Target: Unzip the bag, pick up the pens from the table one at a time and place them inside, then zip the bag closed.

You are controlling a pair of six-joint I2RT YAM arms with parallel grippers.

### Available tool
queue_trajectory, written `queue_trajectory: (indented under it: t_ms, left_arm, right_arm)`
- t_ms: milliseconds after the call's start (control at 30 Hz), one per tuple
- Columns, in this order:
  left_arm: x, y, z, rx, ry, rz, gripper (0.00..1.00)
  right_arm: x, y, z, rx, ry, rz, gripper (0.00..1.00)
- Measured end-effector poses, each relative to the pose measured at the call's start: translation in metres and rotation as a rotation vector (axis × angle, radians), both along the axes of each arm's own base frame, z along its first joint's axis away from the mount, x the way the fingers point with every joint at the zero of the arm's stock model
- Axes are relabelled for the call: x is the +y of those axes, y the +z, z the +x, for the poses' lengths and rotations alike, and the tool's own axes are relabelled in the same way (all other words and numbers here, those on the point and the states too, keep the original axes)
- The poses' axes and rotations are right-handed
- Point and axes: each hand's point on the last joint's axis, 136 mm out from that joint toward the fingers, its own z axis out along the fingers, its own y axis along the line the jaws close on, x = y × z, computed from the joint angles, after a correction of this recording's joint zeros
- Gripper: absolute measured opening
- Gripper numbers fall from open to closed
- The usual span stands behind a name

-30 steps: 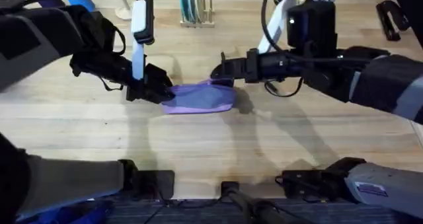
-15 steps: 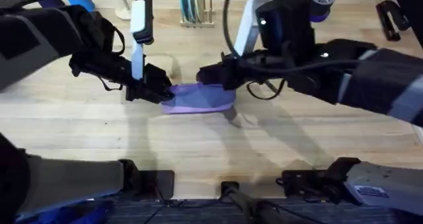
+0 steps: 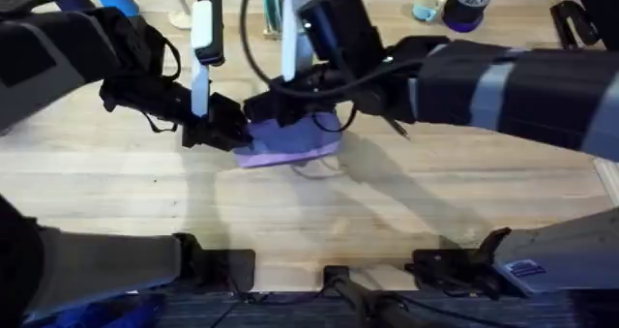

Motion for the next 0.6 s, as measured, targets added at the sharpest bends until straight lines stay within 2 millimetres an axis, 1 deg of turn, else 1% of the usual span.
queue_trajectory:
  t_ms: [133, 200, 300, 533, 567, 600]
  left_arm:
    - [0.000, 0.000, 0.000, 0.000, 0.000, 0.000, 0.043]
    - [0.000, 0.000, 0.000, 0.000, 0.000, 0.000, 0.043]
    - [0.000, 0.000, 0.000, -0.001, 0.000, -0.001, 0.042]
    - [0.000, 0.000, 0.001, -0.003, 0.000, -0.002, 0.043]
    - [0.000, 0.000, 0.001, -0.003, 0.000, -0.002, 0.043]
    - [0.000, 0.000, 0.001, -0.004, 0.000, -0.003, 0.043]
  right_arm:
    - [0.012, 0.004, -0.003, -0.031, 0.046, 0.005, 0.029]
    - [0.015, 0.005, -0.006, -0.042, 0.064, 0.004, 0.029]
    - [0.016, 0.005, -0.008, -0.054, 0.076, 0.002, 0.029]
    - [0.012, 0.009, -0.016, -0.093, 0.166, -0.059, 0.029]
    - [0.011, 0.010, -0.016, -0.093, 0.175, -0.068, 0.047]
    - [0.010, 0.010, -0.017, -0.091, 0.185, -0.075, 0.144]
